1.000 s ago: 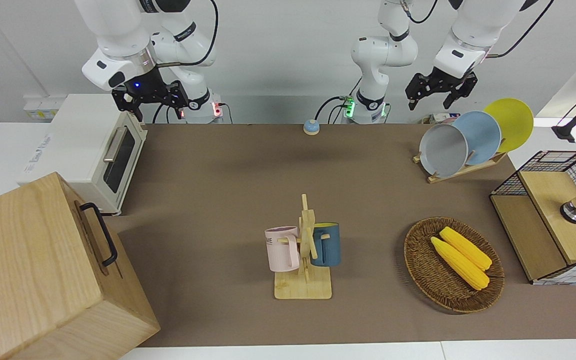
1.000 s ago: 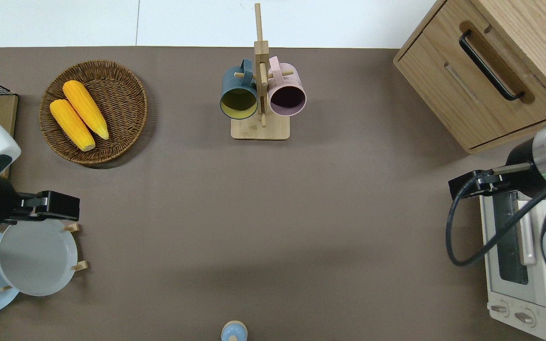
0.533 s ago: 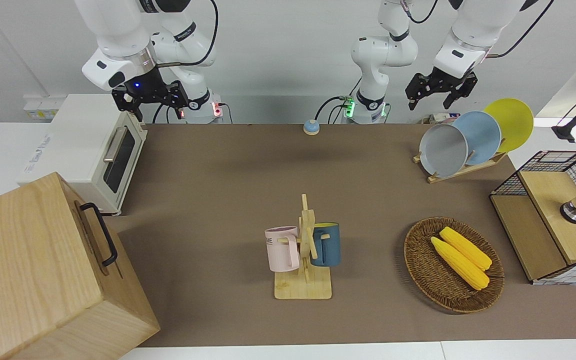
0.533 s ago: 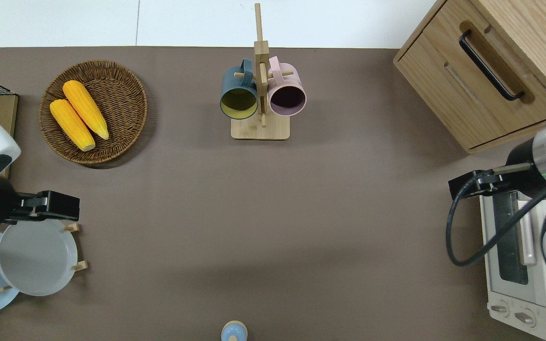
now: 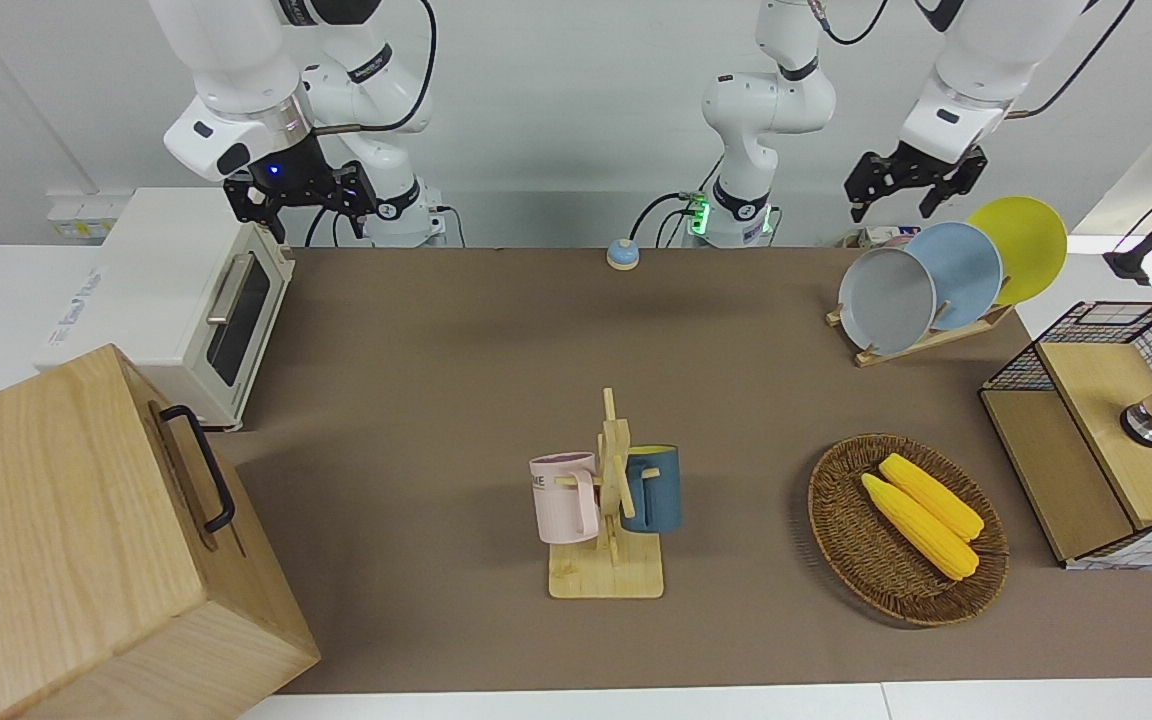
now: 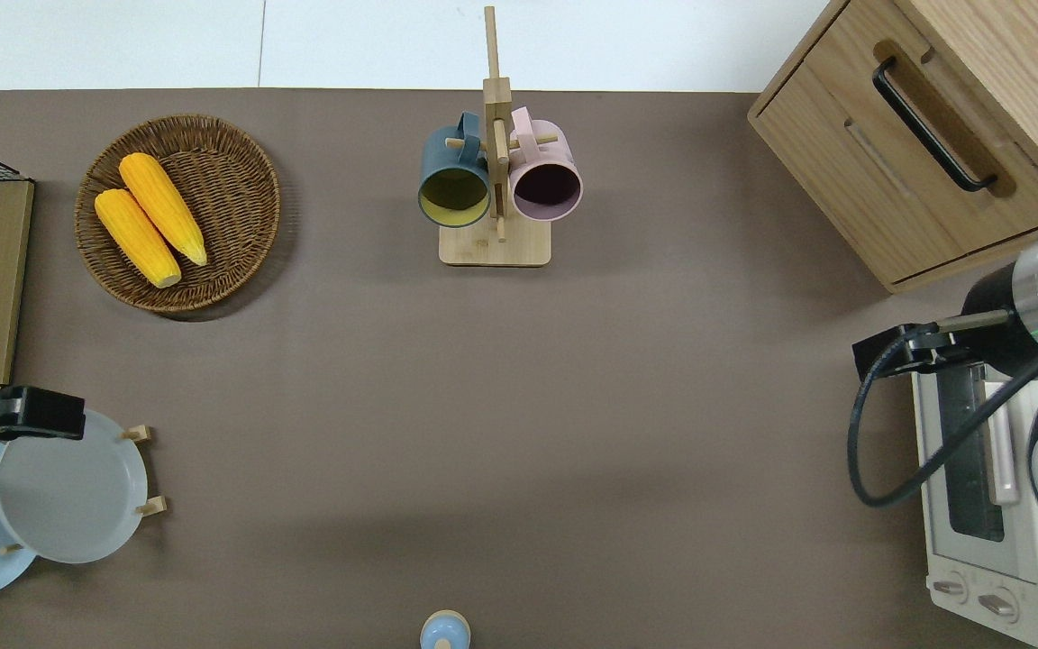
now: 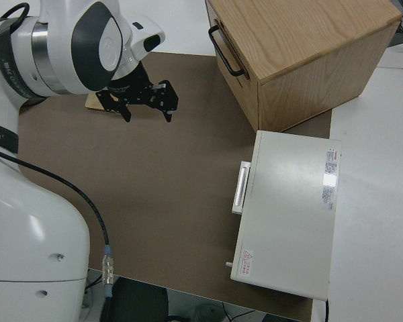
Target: Pick gray plate from low plate rack and place it on table with left arm
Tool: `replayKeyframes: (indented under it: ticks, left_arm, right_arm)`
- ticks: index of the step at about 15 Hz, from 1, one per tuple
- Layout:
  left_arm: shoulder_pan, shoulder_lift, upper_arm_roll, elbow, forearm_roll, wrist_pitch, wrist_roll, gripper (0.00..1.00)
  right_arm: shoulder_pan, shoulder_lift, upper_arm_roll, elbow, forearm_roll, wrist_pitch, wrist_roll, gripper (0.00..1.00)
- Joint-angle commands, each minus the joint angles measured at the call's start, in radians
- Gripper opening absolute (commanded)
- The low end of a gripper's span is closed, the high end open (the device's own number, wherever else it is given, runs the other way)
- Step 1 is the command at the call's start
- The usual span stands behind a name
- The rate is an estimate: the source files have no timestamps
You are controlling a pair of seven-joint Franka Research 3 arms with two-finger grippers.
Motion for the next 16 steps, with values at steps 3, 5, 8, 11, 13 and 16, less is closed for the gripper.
replayKeyframes:
  ticks: [3, 5, 8, 11, 13, 16]
  left_arm:
    - [0.001, -0.109, 0.108, -0.175, 0.077, 0.089, 0.116, 0.99]
    - [0.004, -0.140, 0.131, -0.242, 0.081, 0.129, 0.116, 0.99]
    - [0.004, -0.143, 0.167, -0.292, 0.081, 0.161, 0.120, 0.99]
    - [0.003, -0.154, 0.200, -0.383, 0.081, 0.259, 0.137, 0.99]
    - [0.003, -0.160, 0.213, -0.430, 0.081, 0.315, 0.151, 0.99]
    - [0.003, -0.157, 0.236, -0.491, 0.081, 0.404, 0.151, 0.99]
  right_arm:
    - [-0.023, -0.002, 0.021, 0.006, -0.005, -0.011, 0.012, 0.983]
    - [-0.023, -0.002, 0.021, 0.006, -0.005, -0.012, 0.012, 0.983]
    - [-0.023, -0.002, 0.021, 0.006, -0.005, -0.011, 0.012, 0.983]
    - [-0.023, -0.002, 0.021, 0.007, -0.005, -0.011, 0.012, 0.983]
    - [-0.023, -0.002, 0.021, 0.007, -0.005, -0.011, 0.012, 0.983]
    - [-0.023, -0.004, 0.021, 0.007, -0.005, -0.011, 0.012, 0.983]
